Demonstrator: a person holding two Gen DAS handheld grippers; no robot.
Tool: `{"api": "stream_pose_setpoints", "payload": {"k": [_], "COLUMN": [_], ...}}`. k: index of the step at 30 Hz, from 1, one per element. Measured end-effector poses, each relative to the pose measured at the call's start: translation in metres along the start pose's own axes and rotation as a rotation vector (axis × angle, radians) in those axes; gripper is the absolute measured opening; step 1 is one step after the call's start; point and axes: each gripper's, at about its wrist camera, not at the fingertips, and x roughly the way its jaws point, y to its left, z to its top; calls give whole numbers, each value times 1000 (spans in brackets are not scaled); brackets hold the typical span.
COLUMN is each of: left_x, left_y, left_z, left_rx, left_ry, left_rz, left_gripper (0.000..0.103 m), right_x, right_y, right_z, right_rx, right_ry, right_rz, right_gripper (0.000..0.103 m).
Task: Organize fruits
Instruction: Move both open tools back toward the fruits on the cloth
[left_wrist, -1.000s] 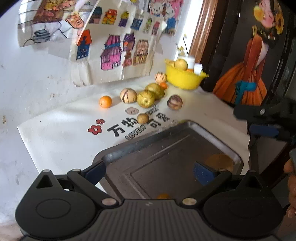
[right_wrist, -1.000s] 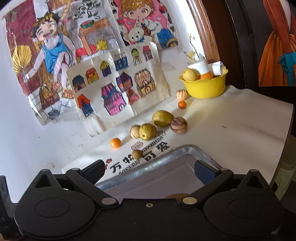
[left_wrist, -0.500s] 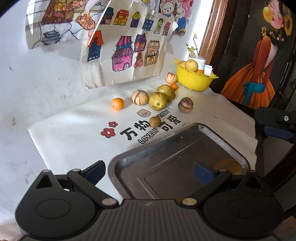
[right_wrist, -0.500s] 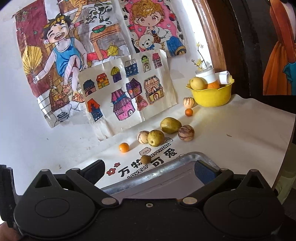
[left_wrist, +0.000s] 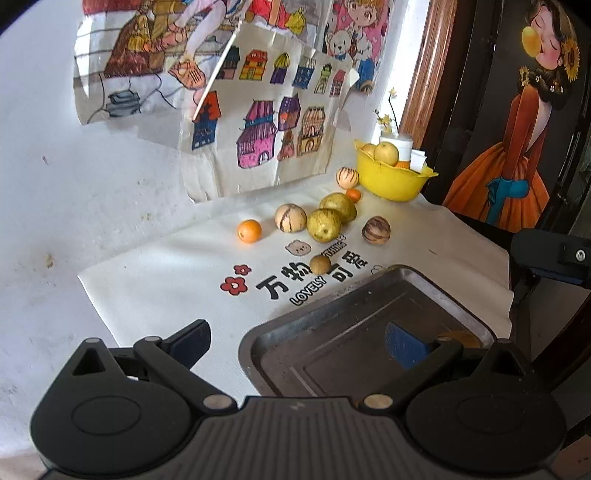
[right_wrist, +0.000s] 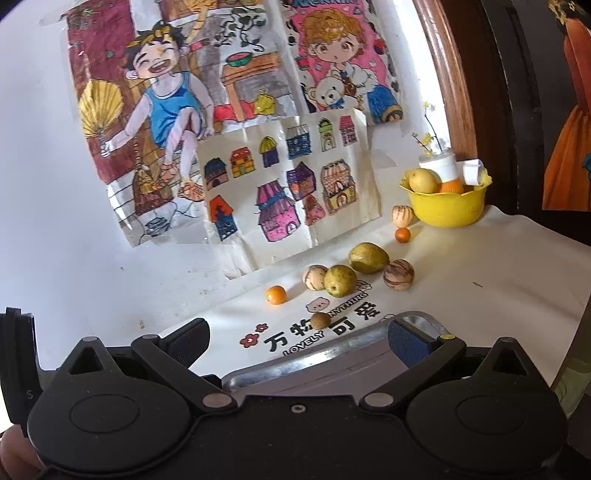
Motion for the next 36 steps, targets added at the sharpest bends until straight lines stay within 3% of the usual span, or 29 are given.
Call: {"api": "stream_pose_setpoints", "payload": {"k": [16, 36], "left_x": [4, 59], "left_y": [13, 33], "left_z": [8, 19], "left_rx": [10, -3], "left_ry": [-33, 19], "left_rz": [35, 71], "left_gripper": [103, 103], "right_x": [10, 66], "right_y": [13, -6], "right_z": [5, 8], "right_rx": [-31, -1], "right_ry": [12, 76], "right_rz": [10, -5], "right_gripper": [103, 102]}}
